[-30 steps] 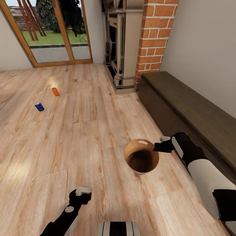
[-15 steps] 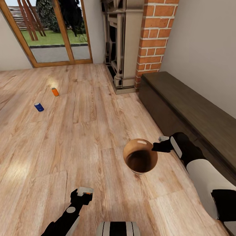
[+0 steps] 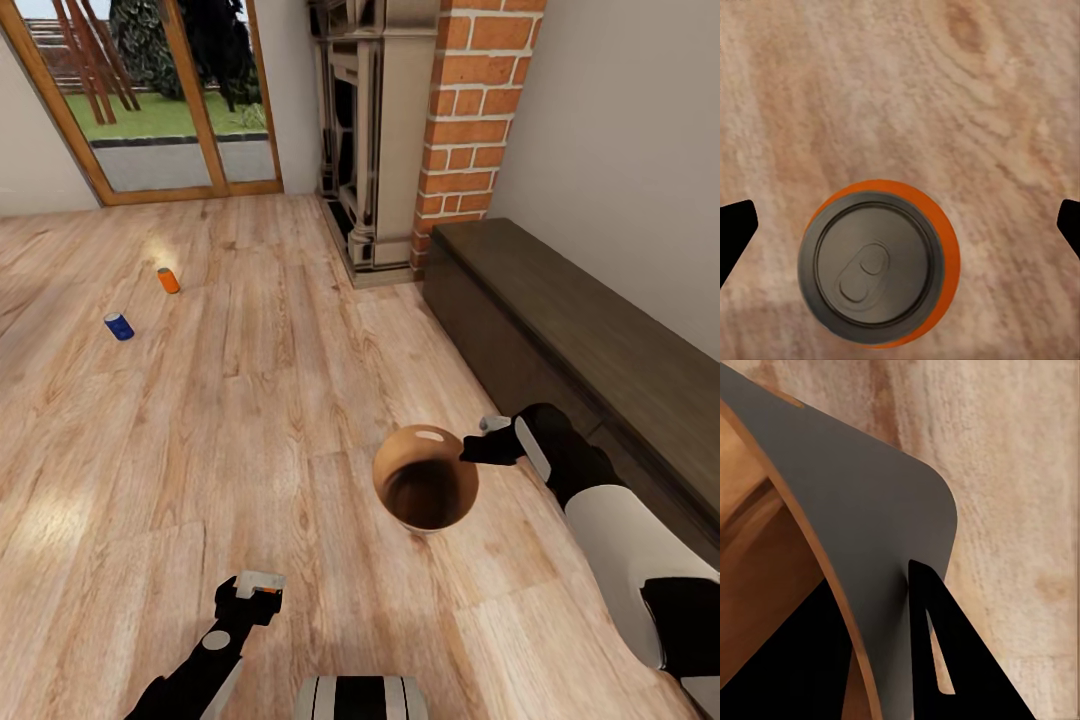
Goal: Put the three can of soda from the living room inside the tash can in the kitchen.
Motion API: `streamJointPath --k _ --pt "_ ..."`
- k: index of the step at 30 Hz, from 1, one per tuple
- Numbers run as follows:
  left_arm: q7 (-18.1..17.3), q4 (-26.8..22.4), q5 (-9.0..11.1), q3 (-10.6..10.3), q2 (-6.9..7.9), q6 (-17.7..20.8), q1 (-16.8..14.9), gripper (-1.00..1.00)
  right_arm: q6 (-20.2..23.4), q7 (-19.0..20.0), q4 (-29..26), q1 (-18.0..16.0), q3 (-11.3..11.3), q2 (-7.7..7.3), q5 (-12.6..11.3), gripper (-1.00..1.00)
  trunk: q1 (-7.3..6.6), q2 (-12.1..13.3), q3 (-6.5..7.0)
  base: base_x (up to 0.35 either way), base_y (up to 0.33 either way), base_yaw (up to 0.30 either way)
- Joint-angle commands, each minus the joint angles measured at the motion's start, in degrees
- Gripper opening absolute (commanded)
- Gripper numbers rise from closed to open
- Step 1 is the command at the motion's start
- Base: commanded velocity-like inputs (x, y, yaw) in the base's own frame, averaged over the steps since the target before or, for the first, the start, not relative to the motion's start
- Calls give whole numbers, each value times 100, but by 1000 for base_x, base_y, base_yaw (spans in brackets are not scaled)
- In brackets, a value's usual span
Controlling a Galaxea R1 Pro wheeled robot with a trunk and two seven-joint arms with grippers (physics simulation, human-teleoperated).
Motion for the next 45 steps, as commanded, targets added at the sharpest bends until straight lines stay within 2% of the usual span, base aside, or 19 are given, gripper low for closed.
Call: streamJointPath --k 1,6,9,17,39,45 --pt "-3 1 0 9 0 0 -1 100 19 22 -2 -2 6 1 -150 -100 -1 0 0 0 0 0" --pt "-18 -5 2 25 1 -1 -2 100 19 22 -26 0 24 1 -150 -100 -1 0 0 0 0 0" --pt "-34 -2 7 31 0 2 -2 100 19 22 -34 1 31 1 -151 -100 7 -4 -66 0 0 0" --pt "-22 -42 9 33 6 3 -1 100 19 22 -38 5 40 1 -150 -100 7 -4 -106 0 0 0" --pt "-8 -137 9 -2 9 4 5 100 19 22 -38 6 60 1 -149 -100 7 -4 -114 0 33 0" --pt "-27 -132 9 -9 7 10 4 100 19 22 -44 4 61 1 -149 -100 23 -12 -247 0 0 0"
